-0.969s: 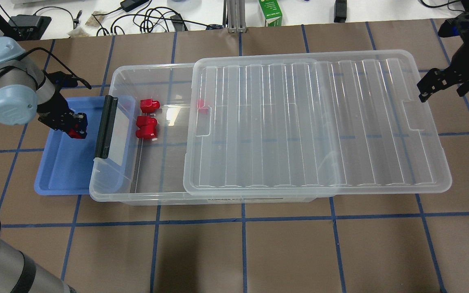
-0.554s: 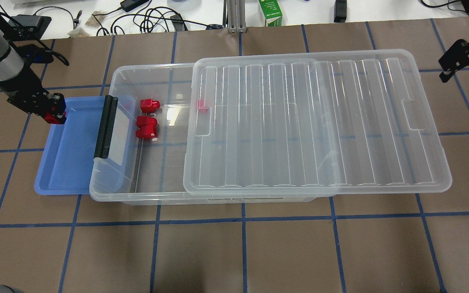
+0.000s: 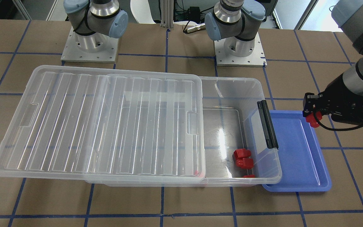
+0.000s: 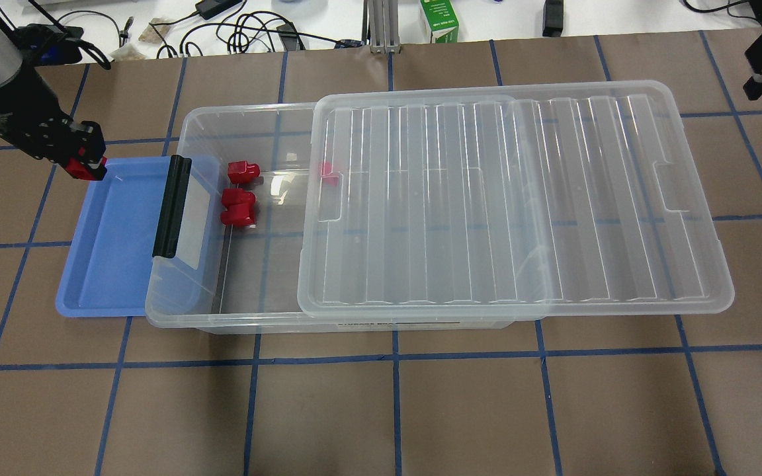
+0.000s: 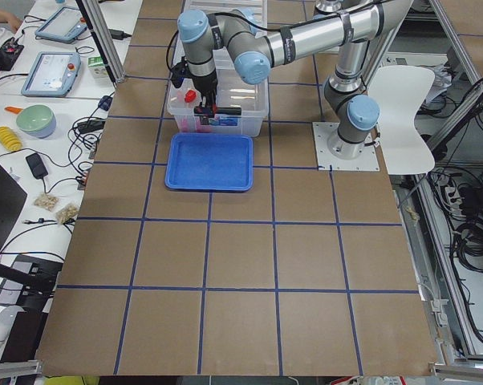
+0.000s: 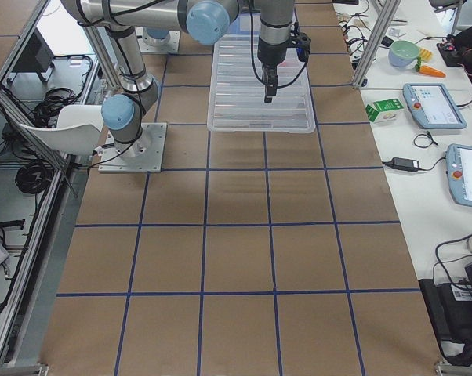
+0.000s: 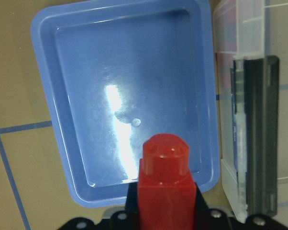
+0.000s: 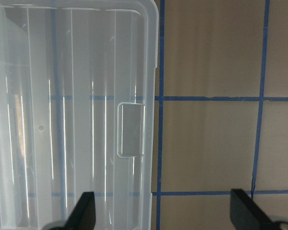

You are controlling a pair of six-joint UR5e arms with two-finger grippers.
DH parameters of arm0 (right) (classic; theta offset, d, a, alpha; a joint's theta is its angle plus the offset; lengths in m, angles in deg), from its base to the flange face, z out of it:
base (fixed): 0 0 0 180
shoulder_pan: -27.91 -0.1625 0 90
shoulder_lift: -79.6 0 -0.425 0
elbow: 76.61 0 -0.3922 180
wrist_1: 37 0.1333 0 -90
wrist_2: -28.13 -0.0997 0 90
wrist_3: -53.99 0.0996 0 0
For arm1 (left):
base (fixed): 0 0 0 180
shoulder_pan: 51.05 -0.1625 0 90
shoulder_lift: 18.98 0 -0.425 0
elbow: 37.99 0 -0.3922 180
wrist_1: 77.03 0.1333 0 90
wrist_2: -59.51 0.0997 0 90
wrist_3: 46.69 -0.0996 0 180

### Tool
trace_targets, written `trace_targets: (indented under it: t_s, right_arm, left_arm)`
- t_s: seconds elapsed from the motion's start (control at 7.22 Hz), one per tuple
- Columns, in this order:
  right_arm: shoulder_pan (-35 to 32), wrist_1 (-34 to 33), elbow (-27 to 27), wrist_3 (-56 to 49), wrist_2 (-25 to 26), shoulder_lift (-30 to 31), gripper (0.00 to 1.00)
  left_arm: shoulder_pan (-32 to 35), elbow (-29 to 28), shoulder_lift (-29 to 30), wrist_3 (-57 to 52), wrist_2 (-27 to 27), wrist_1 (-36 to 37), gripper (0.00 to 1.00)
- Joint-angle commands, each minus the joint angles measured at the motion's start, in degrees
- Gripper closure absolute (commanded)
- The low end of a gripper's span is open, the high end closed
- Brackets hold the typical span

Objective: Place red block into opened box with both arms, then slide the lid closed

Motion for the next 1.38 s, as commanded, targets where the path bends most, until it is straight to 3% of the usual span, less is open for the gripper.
trace_targets:
  t_s: [0.0,0.42,0.69,1.25]
  right_arm:
    - [-7.1,0.2,0.0,9.9,0.6,0.0,0.00]
    - [-19.1,-1.9,-0.9,27.8,0.3,-2.1,0.00]
    - [-19.5,-3.1,-1.2,27.2,0.5,-2.8,0.00]
    - [-19.6,-2.9,-0.6,27.2,-0.2,-1.1,0.00]
  left_arm:
    - [5.9,0.5,-0.7,6.5,-2.7,-0.2,1.00]
    - [10.8,3.7,0.9,12.9,-2.7,4.0,1.00]
    - [11.8,7.3,1.8,15.0,-3.1,9.0,1.00]
    - [15.8,9.2,4.5,16.5,-3.0,13.6,1.00]
